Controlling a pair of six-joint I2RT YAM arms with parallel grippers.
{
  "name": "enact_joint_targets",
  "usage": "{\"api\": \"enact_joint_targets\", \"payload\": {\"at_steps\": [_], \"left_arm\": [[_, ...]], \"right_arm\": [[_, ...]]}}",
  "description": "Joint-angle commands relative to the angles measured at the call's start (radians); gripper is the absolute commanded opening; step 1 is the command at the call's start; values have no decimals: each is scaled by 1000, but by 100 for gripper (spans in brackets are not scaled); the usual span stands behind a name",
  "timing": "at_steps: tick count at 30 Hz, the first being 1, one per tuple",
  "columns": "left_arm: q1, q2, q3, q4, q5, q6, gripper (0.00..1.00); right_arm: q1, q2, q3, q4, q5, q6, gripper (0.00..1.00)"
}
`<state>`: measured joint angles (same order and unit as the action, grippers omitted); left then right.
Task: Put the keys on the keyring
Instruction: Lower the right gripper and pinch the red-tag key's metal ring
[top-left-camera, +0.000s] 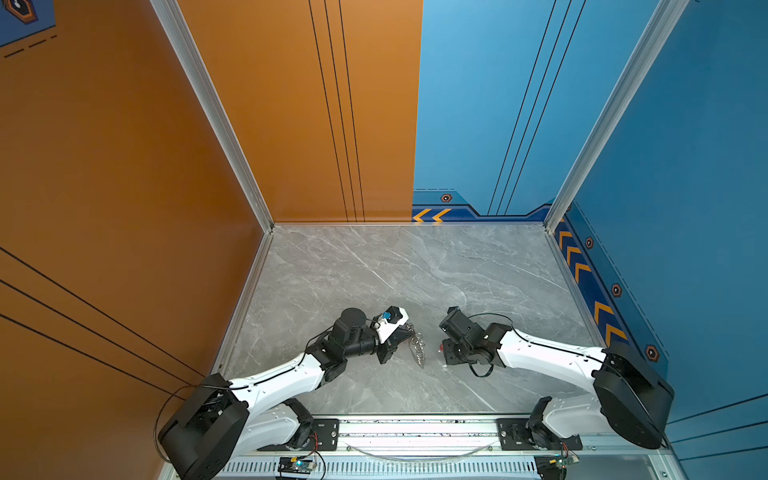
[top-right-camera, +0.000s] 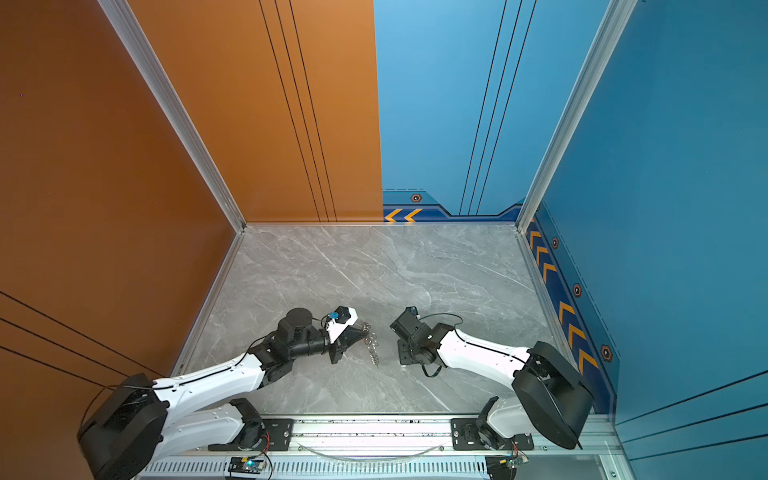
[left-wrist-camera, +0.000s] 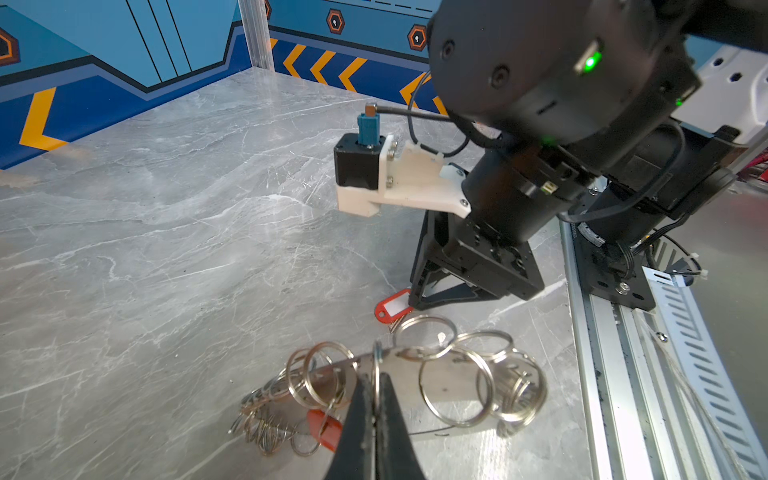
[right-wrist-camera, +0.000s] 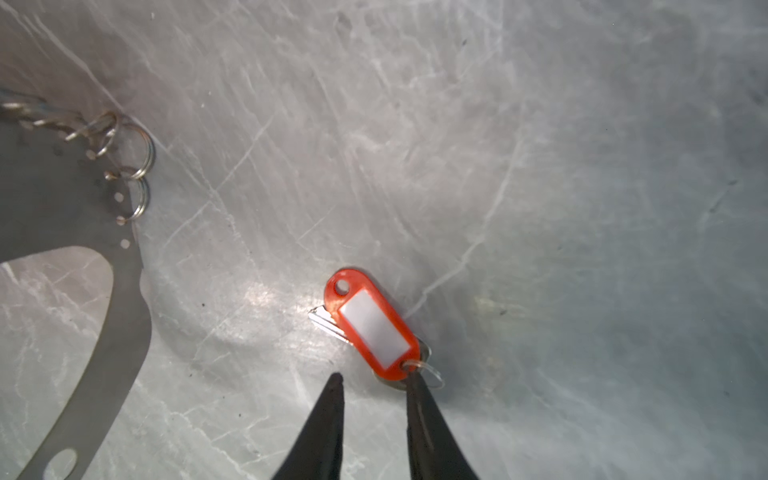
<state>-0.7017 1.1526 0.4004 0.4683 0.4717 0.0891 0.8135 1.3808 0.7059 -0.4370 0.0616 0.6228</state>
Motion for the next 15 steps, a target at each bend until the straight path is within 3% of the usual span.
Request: {"api": "enact_joint_targets", "payload": {"at_steps": [1, 11, 15], "left_arm": [[-8, 13, 19, -11, -23, 15, 0], [-7, 19, 21, -11, -23, 15, 0], [-7, 19, 21, -10, -27, 15, 0]], "right_arm": [[-40, 4, 10, -32, -56, -101, 33], [-105, 64, 9, -29, -178, -199, 38], [-100, 65, 7, -28, -201, -200, 33]]}}
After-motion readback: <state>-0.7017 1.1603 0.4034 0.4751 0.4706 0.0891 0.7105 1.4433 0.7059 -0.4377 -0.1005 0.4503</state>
